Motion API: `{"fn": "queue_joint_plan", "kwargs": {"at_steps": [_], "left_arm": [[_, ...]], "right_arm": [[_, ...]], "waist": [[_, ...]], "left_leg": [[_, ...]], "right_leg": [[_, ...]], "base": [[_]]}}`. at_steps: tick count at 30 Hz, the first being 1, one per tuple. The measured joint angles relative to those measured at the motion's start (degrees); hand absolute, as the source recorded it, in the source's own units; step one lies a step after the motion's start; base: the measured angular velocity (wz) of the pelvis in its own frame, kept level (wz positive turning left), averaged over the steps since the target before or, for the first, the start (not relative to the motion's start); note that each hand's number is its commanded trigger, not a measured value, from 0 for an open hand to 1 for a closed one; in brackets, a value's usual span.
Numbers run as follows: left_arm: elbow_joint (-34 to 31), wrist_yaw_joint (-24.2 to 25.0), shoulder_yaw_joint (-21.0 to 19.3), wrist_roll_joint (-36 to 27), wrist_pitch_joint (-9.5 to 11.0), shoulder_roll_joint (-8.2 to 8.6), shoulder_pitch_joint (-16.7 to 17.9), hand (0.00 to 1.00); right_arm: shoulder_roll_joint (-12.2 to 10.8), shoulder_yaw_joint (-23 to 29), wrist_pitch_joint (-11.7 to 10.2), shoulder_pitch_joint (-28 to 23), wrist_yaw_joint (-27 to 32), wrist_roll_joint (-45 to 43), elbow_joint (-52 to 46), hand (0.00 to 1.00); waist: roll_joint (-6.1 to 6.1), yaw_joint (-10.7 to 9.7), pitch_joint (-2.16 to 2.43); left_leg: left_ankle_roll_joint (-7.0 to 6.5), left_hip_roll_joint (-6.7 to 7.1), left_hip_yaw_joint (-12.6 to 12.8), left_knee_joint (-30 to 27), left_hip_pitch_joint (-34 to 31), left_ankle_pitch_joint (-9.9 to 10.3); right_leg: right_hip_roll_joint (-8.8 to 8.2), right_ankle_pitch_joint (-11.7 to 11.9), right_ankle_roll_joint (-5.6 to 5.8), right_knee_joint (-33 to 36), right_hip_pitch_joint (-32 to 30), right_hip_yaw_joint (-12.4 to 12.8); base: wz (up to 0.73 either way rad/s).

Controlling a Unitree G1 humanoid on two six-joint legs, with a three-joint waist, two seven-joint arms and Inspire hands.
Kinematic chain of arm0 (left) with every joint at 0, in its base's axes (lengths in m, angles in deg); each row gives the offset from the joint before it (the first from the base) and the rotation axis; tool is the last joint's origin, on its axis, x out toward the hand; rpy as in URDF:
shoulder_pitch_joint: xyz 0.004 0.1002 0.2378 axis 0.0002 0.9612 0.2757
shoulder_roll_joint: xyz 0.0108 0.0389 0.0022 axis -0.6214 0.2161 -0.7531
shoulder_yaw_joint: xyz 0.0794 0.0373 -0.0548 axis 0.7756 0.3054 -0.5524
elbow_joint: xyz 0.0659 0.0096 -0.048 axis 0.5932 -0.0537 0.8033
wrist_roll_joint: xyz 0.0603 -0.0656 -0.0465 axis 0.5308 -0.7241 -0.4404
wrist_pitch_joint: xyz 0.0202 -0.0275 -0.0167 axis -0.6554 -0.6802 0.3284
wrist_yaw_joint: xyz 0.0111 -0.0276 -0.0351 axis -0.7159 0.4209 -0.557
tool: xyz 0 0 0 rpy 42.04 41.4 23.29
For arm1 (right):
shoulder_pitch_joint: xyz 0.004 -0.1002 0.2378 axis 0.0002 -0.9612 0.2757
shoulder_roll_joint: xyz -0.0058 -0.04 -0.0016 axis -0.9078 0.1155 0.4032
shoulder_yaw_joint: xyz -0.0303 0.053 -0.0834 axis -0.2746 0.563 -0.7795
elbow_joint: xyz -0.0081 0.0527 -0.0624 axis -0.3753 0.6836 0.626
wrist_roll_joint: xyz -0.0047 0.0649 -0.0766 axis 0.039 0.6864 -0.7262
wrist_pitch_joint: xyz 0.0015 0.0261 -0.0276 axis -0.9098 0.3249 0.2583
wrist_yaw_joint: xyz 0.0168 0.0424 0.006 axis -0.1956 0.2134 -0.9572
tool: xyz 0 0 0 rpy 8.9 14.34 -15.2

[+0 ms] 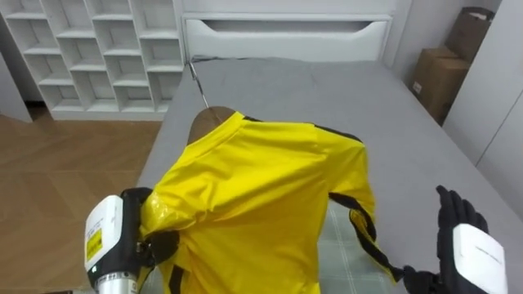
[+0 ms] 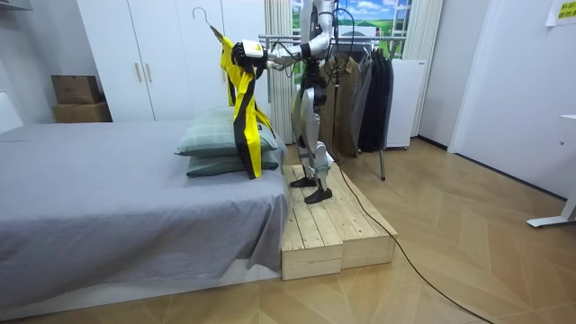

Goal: Hang clothes

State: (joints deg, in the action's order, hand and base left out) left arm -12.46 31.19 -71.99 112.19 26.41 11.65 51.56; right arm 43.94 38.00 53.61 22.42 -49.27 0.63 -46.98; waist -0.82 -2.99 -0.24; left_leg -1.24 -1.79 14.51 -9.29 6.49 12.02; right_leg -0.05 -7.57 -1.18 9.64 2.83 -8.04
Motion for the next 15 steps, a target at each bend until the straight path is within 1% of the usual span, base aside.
{"fn": "queue_joint_plan", "kwargs": {"at_steps": [5,7,9,13,15], "left_arm": [[-0.01,2.25,-0.05,3.74,0.0,-0.01,-0.21,1.0],[-0.04,2.91,-0.05,7.51,0.02,-0.01,-0.13,1.0],[-0.05,3.04,-0.05,10.3,0.02,-0.01,-0.07,1.0],[-1.24,3.27,0.06,16.07,0.06,-0.01,0.38,1.0],[-1.95,3.27,0.27,18.81,0.47,0.02,0.65,1.0]], "right_arm": [[0.28,-1.47,0.02,-0.21,-5.24,-0.31,-6.15,0.0],[0.28,-1.43,-0.1,-0.78,-7.91,-0.39,-9.68,0.0],[0.28,-1.42,-0.38,-0.95,-9.55,-0.36,-11.21,0.0],[0.26,-1.44,-0.82,-1.3,-12.44,-0.33,-13.06,0.0],[0.26,-1.46,-0.95,-1.52,-13.71,-0.16,-14.03,0.0]], "waist": [[0.02,0.59,-0.01],[0.03,1.11,-0.01],[0.04,1.32,-0.01],[0.05,1.39,0.0],[0.04,1.39,0.01]], "left_leg": [[0.0,-0.19,-0.57,0.14,-0.2,0.01],[0.0,-0.22,-0.77,0.16,-0.22,0.01],[0.0,-0.24,-0.9,0.21,-0.23,0.01],[0.01,-0.26,-0.95,0.21,-0.2,0.01],[0.01,-0.3,-0.9,0.24,0.0,0.01]], "right_leg": [[-0.05,-0.23,0.06,-0.02,-0.02,-0.01],[0.06,-0.23,0.05,-0.03,0.01,-0.01],[0.12,-0.23,0.04,-0.02,0.05,-0.01],[0.14,-0.21,0.03,0.0,0.03,0.01],[0.13,-0.2,0.01,0.19,0.09,0.03]], "base": [[0.04],[0.05],[0.04],[0.0],[0.0]]}}
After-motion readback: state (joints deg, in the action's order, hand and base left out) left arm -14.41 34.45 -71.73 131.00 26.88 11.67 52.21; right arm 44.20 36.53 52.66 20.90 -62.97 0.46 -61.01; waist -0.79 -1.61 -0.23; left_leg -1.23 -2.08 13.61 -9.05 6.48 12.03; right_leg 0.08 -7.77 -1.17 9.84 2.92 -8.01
